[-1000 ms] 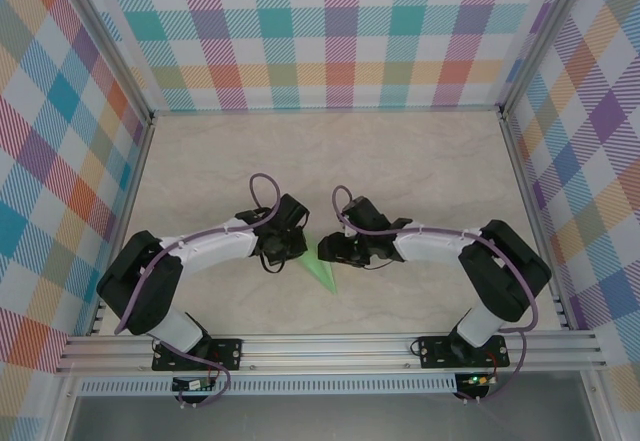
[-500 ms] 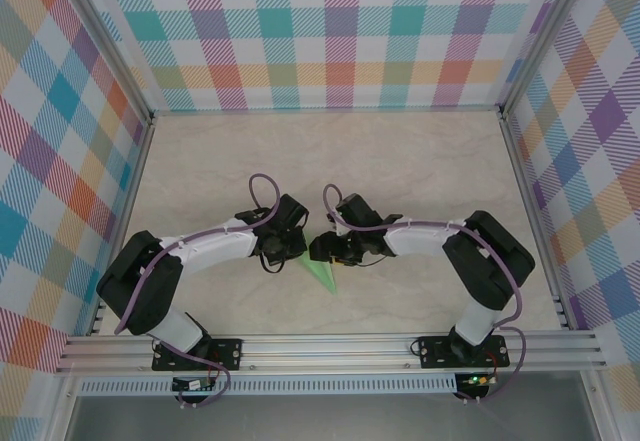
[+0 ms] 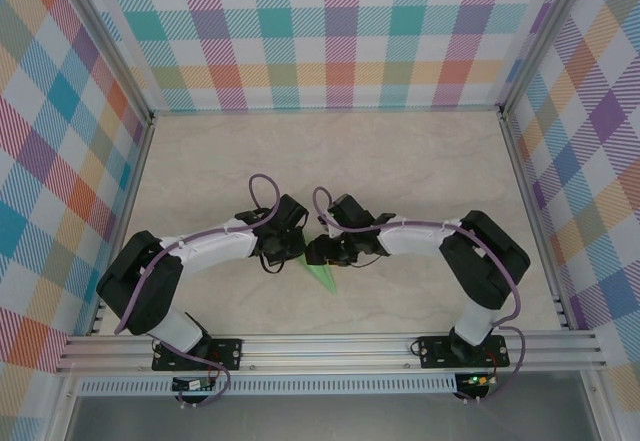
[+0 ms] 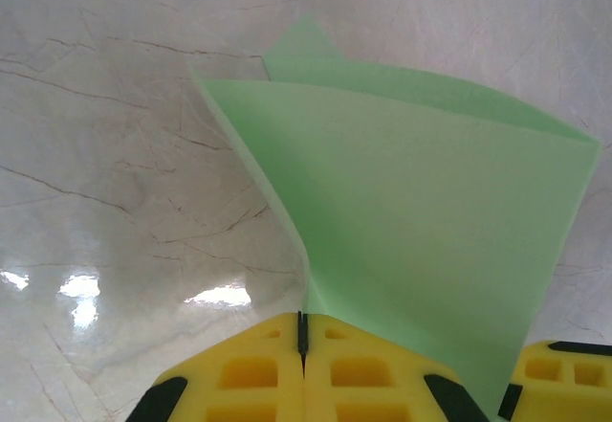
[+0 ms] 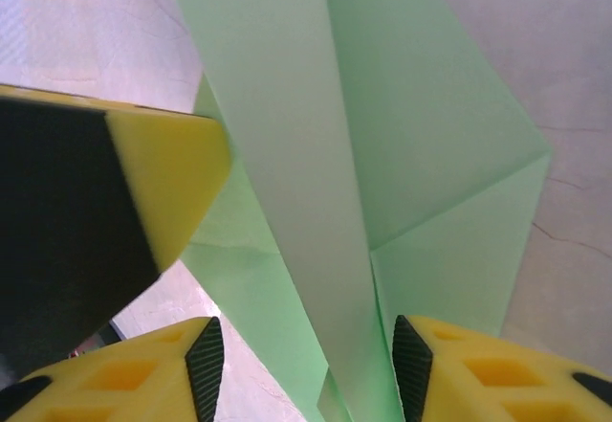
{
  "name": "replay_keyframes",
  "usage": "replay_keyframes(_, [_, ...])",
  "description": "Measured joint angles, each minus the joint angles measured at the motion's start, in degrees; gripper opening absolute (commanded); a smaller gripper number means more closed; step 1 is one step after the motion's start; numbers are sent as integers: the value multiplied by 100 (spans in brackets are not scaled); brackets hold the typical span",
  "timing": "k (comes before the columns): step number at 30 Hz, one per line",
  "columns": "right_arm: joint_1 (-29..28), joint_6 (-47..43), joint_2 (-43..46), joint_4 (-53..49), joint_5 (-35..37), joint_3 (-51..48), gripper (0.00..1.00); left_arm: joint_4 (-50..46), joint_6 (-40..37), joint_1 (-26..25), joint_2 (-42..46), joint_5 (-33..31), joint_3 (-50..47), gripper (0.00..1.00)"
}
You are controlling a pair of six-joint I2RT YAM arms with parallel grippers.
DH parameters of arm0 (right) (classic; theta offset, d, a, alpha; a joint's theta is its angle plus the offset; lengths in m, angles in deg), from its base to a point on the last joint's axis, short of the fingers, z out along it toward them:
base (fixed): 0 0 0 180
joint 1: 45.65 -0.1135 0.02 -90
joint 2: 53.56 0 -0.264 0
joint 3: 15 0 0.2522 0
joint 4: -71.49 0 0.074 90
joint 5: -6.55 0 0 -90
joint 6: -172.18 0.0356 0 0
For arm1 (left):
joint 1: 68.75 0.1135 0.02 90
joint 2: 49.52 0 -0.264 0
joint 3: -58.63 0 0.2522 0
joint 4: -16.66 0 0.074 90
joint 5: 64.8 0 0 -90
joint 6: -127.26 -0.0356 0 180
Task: Fold a paper plane with a square sheet of paper (pick it up from the middle)
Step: Move a paper plane to the center of the table.
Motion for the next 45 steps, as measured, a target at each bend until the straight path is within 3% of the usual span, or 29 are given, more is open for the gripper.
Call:
replay_keyframes(16, [-240, -203, -299, -448, 590, 192, 26, 13, 0, 4, 7, 0, -33, 4])
replay_keyframes(21, [-264, -254, -317, -529, 680, 229, 13, 26, -7, 4, 151, 17, -63, 13])
replay_keyframes(26, [-304, -284, -308, -793, 841, 422, 6, 35, -15, 4, 684, -4, -168, 28])
replay_keyframes(30, [-306, -260, -164, -1259, 1276, 669, 6, -20, 2, 4, 1274, -205, -177, 34])
replay_keyframes(37, [-291, -83, -13, -2465, 2702, 1519, 7, -133, 166, 37, 2236, -706, -544, 40])
replay_keyframes(45, [42, -48, -811, -2997, 3259, 2516, 8, -334, 369, 199, 2717, -968, -973, 41])
